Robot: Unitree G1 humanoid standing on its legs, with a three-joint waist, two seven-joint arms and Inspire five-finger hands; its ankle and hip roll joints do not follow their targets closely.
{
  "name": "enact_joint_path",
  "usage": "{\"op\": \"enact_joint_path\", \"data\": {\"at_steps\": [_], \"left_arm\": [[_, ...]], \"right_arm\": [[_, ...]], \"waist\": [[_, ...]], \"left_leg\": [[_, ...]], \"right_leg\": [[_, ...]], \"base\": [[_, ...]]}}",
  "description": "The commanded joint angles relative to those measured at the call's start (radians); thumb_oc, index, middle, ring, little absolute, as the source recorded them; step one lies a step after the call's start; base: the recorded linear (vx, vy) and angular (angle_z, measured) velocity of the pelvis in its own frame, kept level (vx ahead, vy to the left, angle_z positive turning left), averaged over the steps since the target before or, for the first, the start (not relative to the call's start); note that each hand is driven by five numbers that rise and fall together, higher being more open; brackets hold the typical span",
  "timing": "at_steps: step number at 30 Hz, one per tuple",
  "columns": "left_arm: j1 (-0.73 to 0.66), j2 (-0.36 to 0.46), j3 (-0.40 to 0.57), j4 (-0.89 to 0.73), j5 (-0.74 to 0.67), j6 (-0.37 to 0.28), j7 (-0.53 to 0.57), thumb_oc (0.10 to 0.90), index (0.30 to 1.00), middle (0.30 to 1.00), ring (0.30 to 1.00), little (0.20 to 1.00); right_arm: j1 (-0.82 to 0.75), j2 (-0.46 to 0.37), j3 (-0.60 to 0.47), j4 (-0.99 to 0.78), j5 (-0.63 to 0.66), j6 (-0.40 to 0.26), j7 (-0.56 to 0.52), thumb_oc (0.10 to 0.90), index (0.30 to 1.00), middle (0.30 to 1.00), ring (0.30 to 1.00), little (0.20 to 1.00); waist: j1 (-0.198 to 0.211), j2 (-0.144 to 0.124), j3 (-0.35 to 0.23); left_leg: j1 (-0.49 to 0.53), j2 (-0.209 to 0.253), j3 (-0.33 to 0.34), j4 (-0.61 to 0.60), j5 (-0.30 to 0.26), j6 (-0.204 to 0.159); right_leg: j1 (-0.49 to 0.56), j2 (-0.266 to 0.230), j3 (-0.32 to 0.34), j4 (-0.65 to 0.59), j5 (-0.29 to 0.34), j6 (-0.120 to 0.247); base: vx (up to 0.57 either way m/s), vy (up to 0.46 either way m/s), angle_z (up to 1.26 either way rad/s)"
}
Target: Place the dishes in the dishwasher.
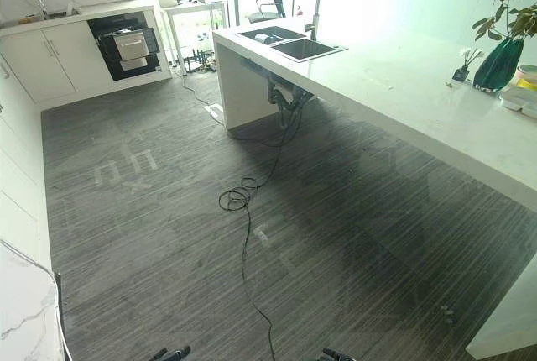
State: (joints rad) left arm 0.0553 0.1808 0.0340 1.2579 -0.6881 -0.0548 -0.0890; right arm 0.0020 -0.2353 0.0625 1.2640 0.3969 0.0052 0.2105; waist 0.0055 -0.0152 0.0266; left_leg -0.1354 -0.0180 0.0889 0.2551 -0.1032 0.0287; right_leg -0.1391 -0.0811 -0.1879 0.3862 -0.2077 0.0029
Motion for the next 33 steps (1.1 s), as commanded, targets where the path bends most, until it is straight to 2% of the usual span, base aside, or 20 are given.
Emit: {"op": "enact_joint_path", "data": {"at_steps": [1,10,14,24,33], "left_arm": [[-0.044,0.028,0.014,0.011,0.033,-0.063,0.01,0.8,0.9,0.9,0.9,0.9],[-0.047,0.025,0.021,0.012,0.018,-0.053,0.019,0.8,0.9,0.9,0.9,0.9],[-0.045,0.024,0.024,0.015,0.002,-0.061,0.023,0.8,0.9,0.9,0.9,0.9],[-0.047,0.025,0.031,0.007,-0.018,-0.084,0.022,0.8,0.9,0.9,0.9,0.9],[-0.036,0.029,0.062,-0.048,-0.094,-0.107,0.015,0.8,0.9,0.9,0.9,0.9]], "right_arm": [[-0.015,-0.003,-0.007,-0.012,0.022,-0.021,0.032,0.8,0.9,0.9,0.9,0.9],[-0.017,-0.005,-0.01,-0.015,0.03,-0.029,0.038,0.8,0.9,0.9,0.9,0.9],[-0.022,-0.006,0.002,-0.023,-0.02,-0.068,-0.003,0.8,0.9,0.9,0.9,0.9],[-0.032,-0.005,0.018,-0.053,0.013,-0.107,0.015,0.8,0.9,0.9,0.9,0.9],[-0.032,-0.011,0.024,-0.178,0.07,-0.155,0.028,0.8,0.9,0.9,0.9,0.9]], "waist": [[0.008,0.006,-0.013],[0.01,0.004,-0.014],[0.011,0.004,-0.014],[0.018,-0.001,-0.014],[0.021,-0.004,-0.008]], "left_leg": [[0.038,0.018,0.066,0.045,-0.138,-0.054],[0.038,0.018,0.067,0.045,-0.139,-0.056],[0.039,0.018,0.068,0.045,-0.139,-0.055],[0.041,0.015,0.069,0.045,-0.14,-0.054],[0.036,0.009,0.056,0.045,-0.134,-0.056]], "right_leg": [[0.056,0.013,-0.041,-0.086,0.011,0.095],[0.057,0.011,-0.047,-0.086,0.01,0.096],[0.057,0.008,-0.05,-0.086,0.011,0.096],[0.061,0.005,-0.059,-0.086,0.011,0.096],[0.065,0.012,-0.061,-0.086,0.01,0.09]], "base": [[0.0,0.0,0.0],[0.0,0.0,0.0],[0.0,-0.001,0.05],[-0.01,0.001,0.01],[0.01,-0.045,0.04]]}}
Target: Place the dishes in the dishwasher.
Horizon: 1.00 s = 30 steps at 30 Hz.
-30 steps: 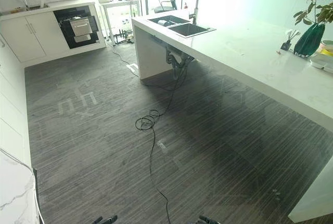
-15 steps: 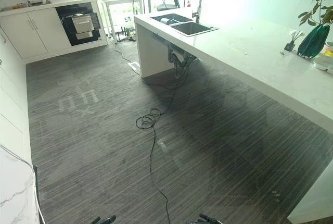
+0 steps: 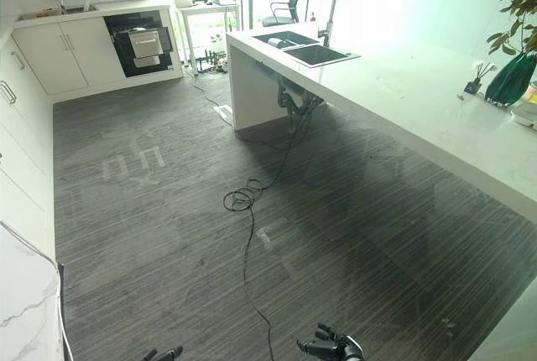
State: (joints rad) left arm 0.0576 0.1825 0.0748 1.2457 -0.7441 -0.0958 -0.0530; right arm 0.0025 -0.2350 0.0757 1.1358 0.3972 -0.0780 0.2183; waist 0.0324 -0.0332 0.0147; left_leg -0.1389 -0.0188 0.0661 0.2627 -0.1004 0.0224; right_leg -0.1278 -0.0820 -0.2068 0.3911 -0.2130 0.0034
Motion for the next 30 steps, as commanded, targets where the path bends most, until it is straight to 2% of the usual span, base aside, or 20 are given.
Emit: {"op": "enact_joint_path", "data": {"at_steps": [1,6,12,13,14,15,16,18,19,20,21,22,24,25,27,29,30], "left_arm": [[-0.036,0.027,0.021,-0.042,-0.042,-0.066,-0.021,0.8,0.9,0.9,0.9,0.9],[-0.023,0.029,0.025,-0.077,-0.027,-0.079,-0.032,0.8,0.9,0.9,0.9,0.9],[-0.003,0.043,0.025,-0.173,0.003,-0.091,-0.036,0.8,0.9,0.9,0.9,0.9],[-0.004,0.043,0.039,-0.209,-0.005,-0.093,-0.033,0.8,0.9,0.9,0.9,0.9],[-0.007,0.043,0.04,-0.216,-0.009,-0.095,-0.036,0.8,0.9,0.9,0.9,0.9],[-0.009,0.043,0.041,-0.224,-0.013,-0.1,-0.043,0.8,0.9,0.9,0.9,0.9],[-0.011,0.045,0.042,-0.243,-0.007,-0.113,-0.06,0.8,0.9,0.9,0.9,0.9],[-0.006,0.047,0.042,-0.276,-0.002,-0.111,-0.068,0.8,0.9,0.9,0.9,0.9],[-0.002,0.046,0.041,-0.295,0.002,-0.108,-0.066,0.8,0.9,0.9,0.9,0.9],[0.027,0.036,0.053,-0.335,0.004,-0.108,-0.073,0.8,0.9,0.9,0.9,0.9],[0.036,0.033,0.054,-0.343,0.005,-0.11,-0.073,0.8,0.9,0.9,0.9,0.9],[0.067,0.022,0.056,-0.37,0.01,-0.12,-0.076,0.8,0.9,0.9,0.9,0.9],[0.104,0.013,0.069,-0.391,0.005,-0.126,-0.096,0.8,0.9,0.9,0.9,0.9],[0.118,0.005,0.082,-0.399,-0.003,-0.13,-0.112,0.8,0.9,0.9,0.9,0.9],[0.124,-0.001,0.085,-0.412,-0.007,-0.135,-0.113,0.8,0.9,0.9,0.9,0.9],[0.122,0.006,0.089,-0.435,-0.012,-0.131,-0.109,0.8,0.9,0.9,0.9,0.9],[0.107,0.03,0.088,-0.473,0.0,-0.102,-0.112,0.8,0.9,0.9,0.9,0.9]], "right_arm": [[-0.032,-0.01,0.009,-0.054,0.07,-0.074,0.022,0.8,0.9,0.9,0.9,0.9],[-0.029,-0.015,0.014,-0.1,0.064,-0.096,0.037,0.8,0.9,0.9,0.9,0.9],[-0.004,-0.025,0.038,-0.278,0.044,-0.081,0.015,0.8,0.9,0.9,0.9,0.9],[0.002,-0.036,0.046,-0.353,0.03,-0.062,0.007,0.8,0.9,0.9,0.9,0.9],[0.004,-0.04,0.047,-0.37,0.025,-0.06,0.007,0.8,0.9,0.9,0.9,0.9],[0.007,-0.048,0.049,-0.4,0.017,-0.054,0.002,0.8,0.9,0.9,0.9,0.9],[0.017,-0.07,0.055,-0.451,-0.004,-0.057,-0.004,0.8,0.9,0.9,0.9,0.9],[0.028,-0.086,0.053,-0.486,-0.001,-0.062,-0.006,0.8,0.9,0.9,0.9,0.9],[0.033,-0.089,0.047,-0.502,-0.001,-0.063,-0.011,0.8,0.9,0.9,0.9,0.9],[0.043,-0.085,0.031,-0.534,-0.019,-0.072,-0.008,0.8,0.9,0.9,0.9,0.9],[0.048,-0.085,0.028,-0.544,-0.022,-0.07,-0.007,0.8,0.9,0.9,0.9,0.9],[0.074,-0.086,0.012,-0.58,-0.037,-0.073,0.002,0.8,0.9,0.9,0.9,0.9],[0.115,-0.095,-0.013,-0.616,-0.057,-0.093,0.022,0.8,0.9,0.9,0.9,0.9],[0.13,-0.105,-0.022,-0.632,-0.058,-0.103,0.036,0.8,0.9,0.9,0.9,0.9],[0.141,-0.109,-0.026,-0.653,-0.061,-0.102,0.044,0.8,0.9,0.9,0.9,0.9],[0.158,-0.113,-0.03,-0.681,-0.074,-0.104,0.057,0.8,0.9,0.9,0.9,0.9],[0.165,-0.104,-0.027,-0.706,-0.064,-0.086,0.053,0.8,0.9,0.9,0.9,0.9]], "waist": [[-0.006,0.014,0.004],[-0.004,0.015,0.006],[-0.012,0.022,0.018],[-0.011,0.017,0.034],[-0.008,0.011,0.042],[-0.003,-0.003,0.055],[0.008,-0.036,0.089],[0.007,-0.044,0.114],[0.007,-0.044,0.123],[0.0,-0.004,0.136],[-0.002,0.005,0.136],[-0.003,0.026,0.133],[0.009,0.039,0.127],[0.01,0.039,0.129],[0.004,0.04,0.135],[-0.002,0.047,0.128],[0.0,0.034,0.1]], "left_leg": [[0.04,0.01,0.078,0.037,-0.136,-0.051],[0.042,0.013,0.075,0.037,-0.135,-0.054],[0.053,0.017,0.078,0.037,-0.135,-0.058],[0.074,0.024,0.101,0.037,-0.08,-0.077],[0.068,0.024,0.105,0.037,-0.057,-0.085],[0.07,0.02,0.117,0.037,0.017,-0.099],[0.035,0.009,0.122,0.085,0.14,-0.123],[-0.022,0.031,0.134,0.157,0.147,-0.124],[-0.03,0.05,0.159,0.122,0.148,-0.122],[-0.064,0.136,0.195,0.037,0.103,-0.132],[-0.077,0.149,0.192,0.037,0.09,-0.136],[-0.128,0.185,0.166,0.037,0.101,-0.155],[-0.206,0.215,0.1,0.037,0.164,-0.182],[-0.24,0.226,0.093,0.037,0.165,-0.187],[-0.225,0.229,0.117,0.037,0.168,-0.187],[-0.182,0.206,0.134,0.037,0.134,-0.171],[-0.141,0.167,0.142,0.037,0.06,-0.133]], "right_leg": [[0.054,0.014,-0.042,-0.091,0.015,0.089],[0.052,0.018,-0.045,-0.091,0.013,0.086],[0.05,0.028,-0.037,-0.091,0.011,0.079],[0.054,0.027,-0.036,-0.091,0.009,0.068],[0.057,0.023,-0.035,-0.091,0.009,0.065],[0.062,0.01,-0.032,-0.091,0.007,0.059],[0.07,-0.02,-0.025,-0.091,0.006,0.044],[0.075,-0.023,-0.026,-0.091,0.009,0.036],[0.08,-0.021,-0.025,-0.091,0.011,0.041],[0.1,0.017,-0.032,-0.091,0.0,0.06],[0.104,0.025,-0.033,-0.091,-0.004,0.063],[0.118,0.052,-0.026,-0.091,-0.017,0.065],[0.137,0.085,0.003,-0.091,-0.036,0.053],[0.149,0.086,0.005,-0.091,-0.046,0.049],[0.171,0.074,-0.003,-0.091,-0.052,0.052],[0.206,0.058,-0.01,-0.091,-0.054,0.07],[0.243,0.025,-0.016,-0.091,-0.053,0.099]], "base": [[0.03,-0.079,0.05],[0.03,-0.067,0.09],[0.04,-0.079,0.02],[0.07,-0.079,-0.01],[0.08,-0.095,-0.03],[0.07,-0.109,-0.01],[0.07,-0.104,0.05],[0.08,-0.051,0.23],[0.25,0.119,0.25],[0.26,0.156,0.38],[0.38,0.245,0.12],[0.31,0.185,0.12],[0.44,0.296,-0.19],[0.47,0.357,-0.38],[0.42,0.31,-0.48],[0.45,0.328,-0.35],[0.35,0.28,-0.21]]}}
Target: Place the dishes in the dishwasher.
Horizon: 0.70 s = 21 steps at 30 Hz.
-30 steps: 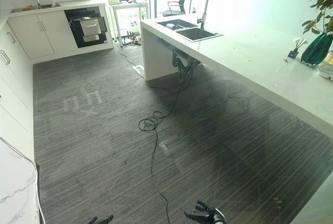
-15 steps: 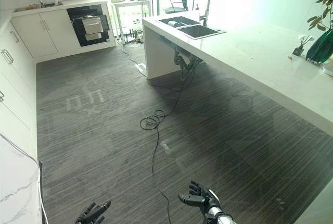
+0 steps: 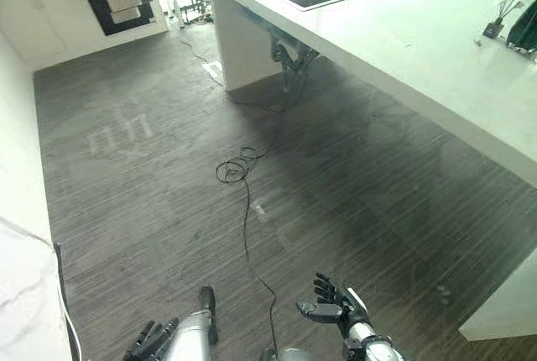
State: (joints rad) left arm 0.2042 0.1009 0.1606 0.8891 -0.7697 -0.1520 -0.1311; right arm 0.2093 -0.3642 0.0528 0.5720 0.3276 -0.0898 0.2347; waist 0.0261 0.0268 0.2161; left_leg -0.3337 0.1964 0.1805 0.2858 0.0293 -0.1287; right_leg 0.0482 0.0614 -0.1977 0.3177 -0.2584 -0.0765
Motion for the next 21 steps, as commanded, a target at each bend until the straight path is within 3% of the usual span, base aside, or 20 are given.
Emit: {"op": "enact_joint_path", "data": {"at_steps": [1,3,4,6,8,9,10,11,13,16,18,21], "left_arm": [[-0.045,0.119,-0.002,-0.124,0.029,-0.04,-0.034,0.8,0.9,0.9,0.9,0.9],[-0.063,0.139,-0.024,-0.147,0.069,-0.043,-0.04,0.8,0.9,0.9,0.9,0.9],[-0.072,0.152,-0.042,-0.169,0.081,-0.04,-0.031,0.8,0.9,0.9,0.9,0.9],[-0.087,0.169,-0.058,-0.195,0.08,-0.031,-0.025,0.8,0.9,0.9,0.9,0.9],[-0.101,0.181,-0.07,-0.225,0.092,-0.021,-0.037,0.8,0.9,0.9,0.9,0.9],[-0.103,0.188,-0.085,-0.26,0.095,-0.026,-0.044,0.8,0.9,0.9,0.9,0.9],[-0.101,0.188,-0.086,-0.27,0.096,-0.023,-0.04,0.8,0.9,0.9,0.9,0.9],[-0.096,0.195,-0.099,-0.326,0.1,-0.015,-0.023,0.8,0.9,0.9,0.9,0.9],[-0.097,0.213,-0.1,-0.383,0.088,0.007,-0.027,0.8,0.9,0.9,0.9,0.9],[-0.106,0.232,-0.096,-0.433,0.095,0.019,-0.029,0.8,0.9,0.9,0.9,0.9],[-0.106,0.238,-0.097,-0.465,0.113,0.022,-0.028,0.8,0.9,0.9,0.9,0.9],[-0.105,0.229,-0.117,-0.51,0.025,0.061,-0.078,0.8,0.9,0.9,0.9,0.9]], "right_arm": [[-0.043,0.029,-0.003,-0.144,0.007,-0.071,0.029,0.8,0.9,0.9,0.9,0.9],[-0.059,0.044,-0.005,-0.151,0.02,-0.06,-0.002,0.8,0.9,0.9,0.9,0.9],[-0.067,0.054,-0.012,-0.165,0.031,-0.049,-0.018,0.8,0.9,0.9,0.9,0.9],[-0.076,0.065,-0.019,-0.19,0.045,-0.037,-0.033,0.8,0.9,0.9,0.9,0.9],[-0.076,0.076,-0.016,-0.218,0.042,-0.038,-0.041,0.8,0.9,0.9,0.9,0.9],[-0.076,0.076,-0.008,-0.235,0.043,-0.043,-0.044,0.8,0.9,0.9,0.9,0.9],[-0.076,0.075,-0.007,-0.237,0.043,-0.044,-0.044,0.8,0.9,0.9,0.9,0.9],[-0.083,0.072,-0.003,-0.241,0.047,-0.051,-0.043,0.8,0.9,0.9,0.9,0.9],[-0.091,0.065,0.001,-0.259,0.065,-0.048,-0.051,0.8,0.9,0.9,0.9,0.9],[-0.064,0.062,-0.007,-0.294,0.065,-0.064,-0.031,0.8,0.9,0.9,0.9,0.9],[-0.043,0.051,-0.012,-0.315,0.072,-0.072,-0.017,0.8,0.9,0.9,0.9,0.9],[-0.039,0.044,-0.022,-0.338,0.098,-0.077,0.001,0.8,0.9,0.9,0.9,0.9]], "waist": [[0.006,-0.029,-0.107],[-0.001,-0.046,-0.125],[-0.01,-0.05,-0.127],[-0.023,-0.035,-0.132],[-0.028,-0.015,-0.123],[-0.029,-0.003,-0.118],[-0.028,-0.003,-0.118],[-0.026,0.002,-0.113],[-0.027,-0.006,-0.107],[-0.049,-0.035,-0.095],[-0.063,-0.067,-0.087],[-0.091,-0.072,-0.084]], "left_leg": [[0.06,-0.054,0.028,0.014,-0.079,0.025],[0.09,-0.09,0.017,0.014,-0.118,0.06],[0.111,-0.116,-0.005,0.014,-0.138,0.079],[0.125,-0.131,-0.038,0.014,-0.157,0.102],[0.145,-0.145,-0.063,0.014,-0.178,0.126],[0.163,-0.155,-0.076,0.014,-0.194,0.137],[0.164,-0.157,-0.075,0.014,-0.196,0.138],[0.173,-0.16,-0.079,0.014,-0.203,0.142],[0.184,-0.165,-0.083,0.014,-0.202,0.132],[0.224,-0.183,-0.075,0.014,-0.226,0.12],[0.252,-0.212,-0.064,0.014,-0.248,0.119],[0.301,-0.241,-0.085,0.014,-0.28,0.124]], "right_leg": [[0.074,-0.127,-0.03,-0.018,0.001,0.186],[0.077,-0.169,-0.048,-0.018,0.11,0.231],[0.078,-0.185,-0.051,-0.018,0.213,0.261],[0.074,-0.179,-0.048,0.013,0.347,0.278],[-0.007,-0.192,-0.035,0.251,0.398,0.278],[-0.082,-0.207,-0.033,0.363,0.397,0.266],[-0.099,-0.213,-0.036,0.379,0.391,0.263],[-0.156,-0.218,-0.061,0.361,0.348,0.238],[-0.156,-0.186,-0.101,0.227,0.305,0.226],[-0.169,-0.179,-0.137,-0.018,0.324,0.231],[-0.261,-0.219,-0.099,-0.018,0.271,0.241],[-0.41,-0.243,-0.025,-0.018,0.279,0.253]], "base": [[0.4,0.34,-0.02],[0.27,0.25,0.26],[0.28,0.248,0.42],[0.25,0.238,0.48],[0.2,0.254,0.52],[0.16,0.202,0.41],[0.19,0.158,0.17],[0.13,0.039,0.16],[0.21,-0.051,0.04],[0.27,-0.151,0.17],[0.3,-0.162,0.24],[0.35,-0.146,-0.14]]}}
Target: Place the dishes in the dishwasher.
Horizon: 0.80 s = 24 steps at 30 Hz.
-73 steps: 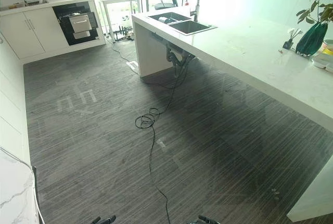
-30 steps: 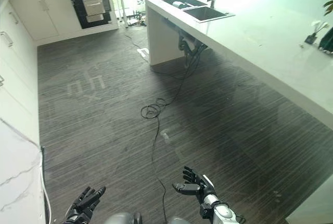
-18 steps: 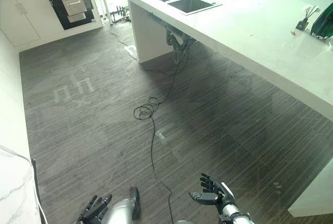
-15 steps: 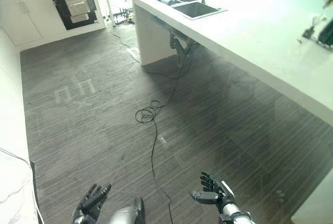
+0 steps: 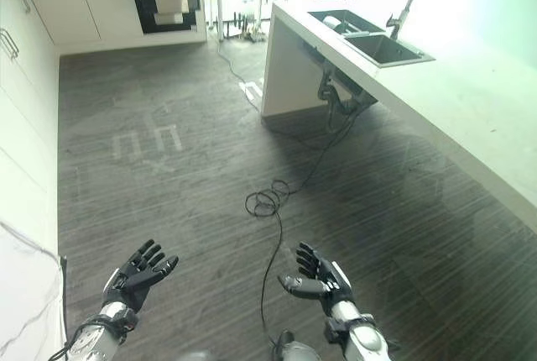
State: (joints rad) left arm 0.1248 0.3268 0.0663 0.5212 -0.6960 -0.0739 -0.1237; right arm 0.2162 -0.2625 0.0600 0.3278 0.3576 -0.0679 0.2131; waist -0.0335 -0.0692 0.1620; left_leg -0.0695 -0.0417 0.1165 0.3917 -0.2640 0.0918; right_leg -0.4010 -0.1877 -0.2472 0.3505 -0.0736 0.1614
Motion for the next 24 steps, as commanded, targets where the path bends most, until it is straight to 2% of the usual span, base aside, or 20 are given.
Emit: {"op": "enact_joint_path", "data": {"at_steps": [1,2,5,7,9,10,11,12,13,15,16,18,19,20,21,22,23,24], "left_arm": [[-0.02,0.001,-0.025,-0.163,-0.062,-0.013,-0.101,0.8,0.9,0.9,0.9,0.9],[-0.009,0.001,-0.029,-0.204,-0.075,-0.022,-0.111,0.8,0.9,0.9,0.9,0.9],[0.016,-0.002,-0.014,-0.309,-0.082,-0.044,-0.074,0.8,0.9,0.9,0.9,0.9],[0.028,0.002,-0.003,-0.365,-0.069,-0.056,-0.065,0.8,0.9,0.9,0.9,0.9],[0.034,0.006,-0.005,-0.406,-0.057,-0.069,-0.053,0.8,0.9,0.9,0.9,0.9],[0.037,0.009,-0.007,-0.421,-0.032,-0.091,-0.05,0.8,0.9,0.9,0.9,0.9],[0.04,0.02,-0.015,-0.443,0.042,-0.137,-0.021,0.8,0.9,0.9,0.9,0.9],[0.04,0.026,-0.021,-0.452,0.05,-0.147,-0.022,0.8,0.9,0.9,0.9,0.9],[0.043,0.03,-0.022,-0.473,0.062,-0.16,-0.029,0.8,0.9,0.9,0.9,0.9],[0.057,0.032,-0.015,-0.502,0.087,-0.181,-0.038,0.8,0.9,0.9,0.9,0.9],[0.061,0.036,-0.012,-0.509,0.097,-0.191,-0.037,0.8,0.9,0.9,0.9,0.9],[0.068,0.042,-0.005,-0.517,0.088,-0.186,-0.038,0.8,0.9,0.9,0.9,0.9],[0.076,0.041,0.002,-0.526,0.079,-0.179,-0.044,0.8,0.9,0.9,0.9,0.9],[0.091,0.04,0.01,-0.527,0.081,-0.186,-0.054,0.8,0.9,0.9,0.9,0.9],[0.115,0.035,0.018,-0.543,0.087,-0.189,-0.057,0.8,0.9,0.9,0.9,0.9],[0.119,0.034,0.019,-0.543,0.094,-0.191,-0.059,0.8,0.9,0.9,0.9,0.9],[0.128,0.037,0.021,-0.531,0.136,-0.216,-0.062,0.8,0.9,0.9,0.9,0.9],[0.13,0.038,0.02,-0.526,0.139,-0.221,-0.067,0.8,0.9,0.9,0.9,0.9]], "right_arm": [[-0.046,-0.056,-0.032,-0.113,0.075,-0.092,0.021,0.8,0.9,0.9,0.9,0.9],[-0.05,-0.054,-0.029,-0.137,0.072,-0.094,0.02,0.8,0.9,0.9,0.9,0.9],[-0.063,-0.071,-0.024,-0.203,0.072,-0.093,0.021,0.8,0.9,0.9,0.9,0.9],[-0.078,-0.097,-0.025,-0.255,0.049,-0.09,0.023,0.8,0.9,0.9,0.9,0.9],[-0.081,-0.115,-0.032,-0.292,0.056,-0.082,0.032,0.8,0.9,0.9,0.9,0.9],[-0.08,-0.125,-0.038,-0.306,0.057,-0.085,0.044,0.8,0.9,0.9,0.9,0.9],[-0.075,-0.151,-0.04,-0.33,0.031,-0.098,0.059,0.8,0.9,0.9,0.9,0.9],[-0.074,-0.163,-0.038,-0.34,0.024,-0.1,0.057,0.8,0.9,0.9,0.9,0.9],[-0.073,-0.177,-0.04,-0.35,0.006,-0.105,0.071,0.8,0.9,0.9,0.9,0.9],[-0.061,-0.194,-0.049,-0.359,0.005,-0.12,0.096,0.8,0.9,0.9,0.9,0.9],[-0.063,-0.198,-0.05,-0.363,0.017,-0.119,0.097,0.8,0.9,0.9,0.9,0.9],[-0.07,-0.2,-0.049,-0.368,0.045,-0.116,0.099,0.8,0.9,0.9,0.9,0.9],[-0.076,-0.198,-0.054,-0.374,0.055,-0.109,0.101,0.8,0.9,0.9,0.9,0.9],[-0.08,-0.187,-0.058,-0.38,0.054,-0.108,0.103,0.8,0.9,0.9,0.9,0.9],[-0.069,-0.18,-0.069,-0.412,0.043,-0.102,0.103,0.8,0.9,0.9,0.9,0.9],[-0.066,-0.179,-0.07,-0.415,0.041,-0.102,0.102,0.8,0.9,0.9,0.9,0.9],[-0.059,-0.184,-0.072,-0.419,0.04,-0.109,0.099,0.8,0.9,0.9,0.9,0.9],[-0.059,-0.19,-0.074,-0.42,0.045,-0.11,0.099,0.8,0.9,0.9,0.9,0.9]], "waist": [[-0.035,0.026,-0.03],[-0.035,0.023,-0.03],[-0.018,0.011,-0.063],[-0.015,0.016,-0.086],[-0.014,0.016,-0.095],[-0.013,0.021,-0.098],[-0.001,0.017,-0.094],[0.004,0.005,-0.09],[0.013,-0.008,-0.076],[0.024,-0.022,-0.056],[0.029,-0.029,-0.048],[0.039,-0.03,-0.038],[0.042,-0.025,-0.034],[0.041,0.019,-0.032],[0.042,0.055,-0.04],[0.044,0.059,-0.042],[0.054,0.066,-0.041],[0.057,0.067,-0.042]], "left_leg": [[0.047,-0.012,-0.034,-0.092,0.002,-0.091],[0.064,-0.023,-0.054,-0.092,-0.017,-0.082],[0.101,-0.017,-0.046,-0.092,-0.05,-0.086],[0.142,-0.001,-0.036,-0.092,-0.068,-0.102],[0.155,0.009,-0.023,-0.092,-0.024,-0.118],[0.166,0.022,-0.014,-0.092,0.032,-0.134],[0.182,0.04,-0.002,-0.092,0.229,-0.182],[0.177,0.034,0.007,-0.07,0.29,-0.193],[0.116,0.031,0.016,0.053,0.323,-0.206],[-0.002,0.059,0.039,0.196,0.326,-0.202],[-0.039,0.075,0.056,0.207,0.305,-0.189],[-0.041,0.096,0.088,0.108,0.289,-0.18],[-0.016,0.104,0.111,-0.017,0.286,-0.177],[-0.059,0.151,0.106,-0.092,0.233,-0.187],[-0.157,0.186,0.043,-0.092,0.19,-0.218],[-0.171,0.189,0.03,-0.092,0.201,-0.225],[-0.22,0.201,0.001,-0.092,0.241,-0.245],[-0.231,0.203,0.0,-0.092,0.246,-0.247]], "right_leg": [[0.021,0.003,0.036,-0.05,0.11,0.015],[0.024,0.004,0.048,-0.05,0.112,0.017],[0.106,0.01,0.028,-0.05,0.088,0.016],[0.142,0.03,0.018,-0.05,0.062,-0.004],[0.153,0.037,0.017,-0.05,0.046,-0.022],[0.164,0.048,0.016,-0.05,0.03,-0.035],[0.205,0.061,0.027,-0.05,-0.009,-0.064],[0.223,0.056,0.036,-0.05,-0.024,-0.073],[0.246,0.052,0.046,-0.05,-0.041,-0.087],[0.276,0.046,0.045,-0.05,-0.056,-0.101],[0.286,0.044,0.049,-0.05,-0.062,-0.101],[0.3,0.052,0.058,-0.05,-0.076,-0.094],[0.309,0.057,0.064,-0.05,-0.085,-0.085],[0.314,0.096,0.065,-0.05,-0.095,-0.07],[0.321,0.126,0.079,-0.05,-0.111,-0.064],[0.324,0.13,0.081,-0.05,-0.115,-0.066],[0.344,0.144,0.09,-0.05,-0.136,-0.073],[0.351,0.144,0.086,-0.05,-0.143,-0.074]], "base": [[0.43,-0.204,0.37],[0.52,-0.322,0.77],[0.38,-0.294,0.59],[0.38,-0.266,0.07],[0.28,-0.199,-0.13],[0.36,-0.265,-0.23],[0.35,-0.263,-0.23],[0.32,-0.274,-0.41],[0.17,-0.179,-0.36],[0.14,-0.149,-0.32],[0.14,-0.08,-0.17],[0.22,0.003,-0.21],[0.32,0.198,-0.27],[0.46,0.394,-0.33],[0.38,0.375,-0.17],[0.41,0.367,0.04],[0.24,0.229,0.04],[0.29,0.298,-0.06]]}}
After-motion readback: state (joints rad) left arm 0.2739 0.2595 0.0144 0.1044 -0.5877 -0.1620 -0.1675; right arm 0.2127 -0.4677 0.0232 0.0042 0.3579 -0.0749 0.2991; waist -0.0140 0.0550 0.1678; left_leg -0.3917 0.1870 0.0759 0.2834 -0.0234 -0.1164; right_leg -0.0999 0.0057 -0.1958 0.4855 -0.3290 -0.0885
